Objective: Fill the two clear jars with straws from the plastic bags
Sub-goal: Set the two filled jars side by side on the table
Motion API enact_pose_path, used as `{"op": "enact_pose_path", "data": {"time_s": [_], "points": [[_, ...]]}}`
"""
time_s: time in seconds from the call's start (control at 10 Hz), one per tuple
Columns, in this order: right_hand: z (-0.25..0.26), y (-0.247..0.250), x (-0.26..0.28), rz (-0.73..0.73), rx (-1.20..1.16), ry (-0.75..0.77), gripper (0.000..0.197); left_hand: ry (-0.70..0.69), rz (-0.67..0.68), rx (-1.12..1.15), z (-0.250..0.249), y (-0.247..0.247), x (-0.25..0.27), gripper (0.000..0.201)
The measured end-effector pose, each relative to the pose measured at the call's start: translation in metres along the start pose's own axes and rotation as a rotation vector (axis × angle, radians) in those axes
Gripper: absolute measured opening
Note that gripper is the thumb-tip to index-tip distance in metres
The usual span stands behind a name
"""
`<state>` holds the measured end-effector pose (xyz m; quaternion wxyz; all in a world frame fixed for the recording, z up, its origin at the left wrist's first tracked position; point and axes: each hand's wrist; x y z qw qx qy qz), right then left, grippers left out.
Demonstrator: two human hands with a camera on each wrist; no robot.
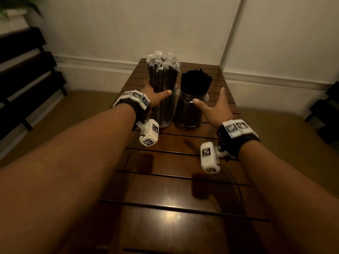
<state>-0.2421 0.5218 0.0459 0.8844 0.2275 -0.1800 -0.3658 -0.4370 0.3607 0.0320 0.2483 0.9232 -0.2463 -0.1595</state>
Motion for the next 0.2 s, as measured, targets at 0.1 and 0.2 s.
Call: {"op": "enact_pose_path", "data": {"time_s": [0.1,0.2], "points": [[-0.010,0.037,0.097,-0.044,-0.100,0.143,0.085,0.050,0.003,0.009,-0.012,0.001,0.003,0.098],[-0.015,0.100,0.205,-0.080,-0.204,0.216,0.051,0.077,0.022,0.017,-0.019,0.006,0.010,0.101]]}}
Point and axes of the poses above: each hand's wrist, its own x-axis away from the middle knuckle, its own y-axis out of the back of the hand, z = x × y, and after that the axes turned 13 degrees about -y, right-handed
